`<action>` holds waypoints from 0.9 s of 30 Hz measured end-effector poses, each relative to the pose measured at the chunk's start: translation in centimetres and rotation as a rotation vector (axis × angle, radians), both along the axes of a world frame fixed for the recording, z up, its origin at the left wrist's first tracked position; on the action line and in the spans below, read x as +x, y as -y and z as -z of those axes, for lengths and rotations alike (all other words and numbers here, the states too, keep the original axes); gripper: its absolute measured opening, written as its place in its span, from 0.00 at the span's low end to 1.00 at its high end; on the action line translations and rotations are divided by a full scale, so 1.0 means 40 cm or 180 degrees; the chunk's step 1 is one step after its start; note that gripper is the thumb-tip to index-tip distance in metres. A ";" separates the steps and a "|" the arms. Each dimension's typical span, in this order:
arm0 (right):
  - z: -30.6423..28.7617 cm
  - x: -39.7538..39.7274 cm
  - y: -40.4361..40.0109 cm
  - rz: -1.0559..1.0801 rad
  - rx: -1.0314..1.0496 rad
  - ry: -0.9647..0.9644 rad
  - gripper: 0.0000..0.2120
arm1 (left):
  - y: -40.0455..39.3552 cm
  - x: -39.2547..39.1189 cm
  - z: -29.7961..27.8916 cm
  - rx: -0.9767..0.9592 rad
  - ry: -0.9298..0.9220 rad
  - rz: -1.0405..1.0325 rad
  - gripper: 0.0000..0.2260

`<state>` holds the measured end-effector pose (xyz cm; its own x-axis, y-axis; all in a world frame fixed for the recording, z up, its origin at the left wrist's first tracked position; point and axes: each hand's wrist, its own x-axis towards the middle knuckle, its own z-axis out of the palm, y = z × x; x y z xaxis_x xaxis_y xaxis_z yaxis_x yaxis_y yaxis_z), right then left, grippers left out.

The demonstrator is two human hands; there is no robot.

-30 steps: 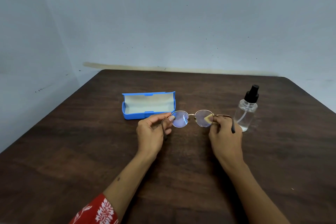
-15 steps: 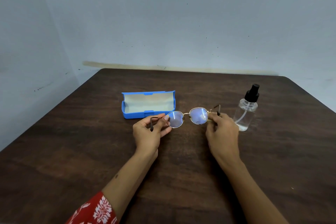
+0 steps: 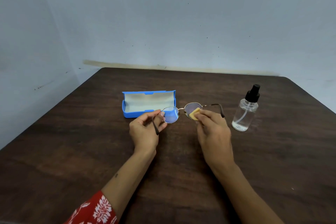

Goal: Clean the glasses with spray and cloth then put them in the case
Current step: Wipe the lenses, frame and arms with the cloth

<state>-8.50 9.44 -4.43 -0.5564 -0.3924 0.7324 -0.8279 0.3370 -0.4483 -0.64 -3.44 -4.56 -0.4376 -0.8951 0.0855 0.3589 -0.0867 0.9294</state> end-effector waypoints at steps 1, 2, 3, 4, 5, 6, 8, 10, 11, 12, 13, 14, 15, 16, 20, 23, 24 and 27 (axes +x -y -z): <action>0.001 0.002 0.003 -0.0014 0.0131 -0.0048 0.12 | -0.001 0.000 -0.001 -0.0026 -0.0017 0.0007 0.01; 0.002 0.004 0.004 -0.0018 0.0262 -0.0075 0.12 | -0.001 -0.001 -0.002 -0.0038 -0.0028 -0.0005 0.02; 0.002 0.005 0.005 -0.0011 0.0392 -0.0080 0.12 | -0.001 -0.002 -0.003 -0.0044 -0.0038 -0.0019 0.03; 0.002 0.006 0.004 0.0020 0.0512 -0.0078 0.12 | 0.000 -0.004 -0.003 -0.0048 -0.0047 -0.0030 0.04; 0.000 0.006 0.002 0.0084 0.0606 -0.0080 0.13 | 0.001 -0.005 -0.004 -0.0044 -0.0054 -0.0037 0.05; -0.003 0.005 0.001 0.0179 0.0661 -0.0087 0.13 | 0.001 -0.006 -0.004 -0.0032 -0.0063 -0.0042 0.05; -0.009 0.004 -0.002 0.0379 0.0696 -0.0074 0.15 | 0.002 -0.006 -0.004 -0.0030 -0.0071 -0.0053 0.04; -0.014 0.011 0.001 0.0461 0.0774 -0.0088 0.17 | 0.000 -0.006 -0.003 -0.0068 -0.0072 -0.0051 0.04; -0.014 0.016 0.003 0.0431 0.0840 -0.0130 0.18 | 0.000 -0.006 -0.002 -0.0082 -0.0078 -0.0047 0.04; -0.013 0.022 0.006 0.0370 0.0912 -0.0189 0.18 | 0.000 -0.006 -0.002 -0.0094 -0.0083 -0.0047 0.04; -0.010 0.025 0.008 0.0313 0.0979 -0.0245 0.18 | 0.002 -0.006 -0.001 -0.0107 -0.0083 -0.0053 0.03; -0.007 0.026 0.009 0.0285 0.1022 -0.0267 0.18 | 0.004 -0.007 -0.001 -0.0118 -0.0085 -0.0060 0.03; -0.006 0.024 0.008 0.0291 0.1039 -0.0224 0.19 | 0.006 -0.008 0.000 -0.0122 -0.0094 -0.0065 0.03; -0.006 0.020 0.006 0.0334 0.1031 -0.0116 0.19 | 0.007 -0.008 0.000 -0.0119 -0.0109 -0.0065 0.03; -0.011 0.011 0.001 0.0528 0.0993 0.0196 0.19 | 0.002 -0.011 0.002 -0.0183 -0.0098 -0.0033 0.04; -0.006 0.024 0.008 0.0319 0.1084 -0.0022 0.19 | 0.003 -0.012 0.004 -0.0211 -0.0094 -0.0013 0.05; -0.003 0.025 0.009 0.0284 0.1088 -0.0043 0.18 | 0.005 -0.012 0.004 -0.0200 -0.0100 -0.0021 0.05; -0.001 0.012 0.002 0.0421 0.0982 0.0241 0.18 | 0.006 -0.012 0.005 -0.0206 -0.0070 -0.0041 0.05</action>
<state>-8.04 9.37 -4.40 -0.6654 -0.5098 0.5453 -0.7363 0.5684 -0.3671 -1.10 -3.68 -4.75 -0.4234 -0.8929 0.1529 0.3800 -0.0218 0.9247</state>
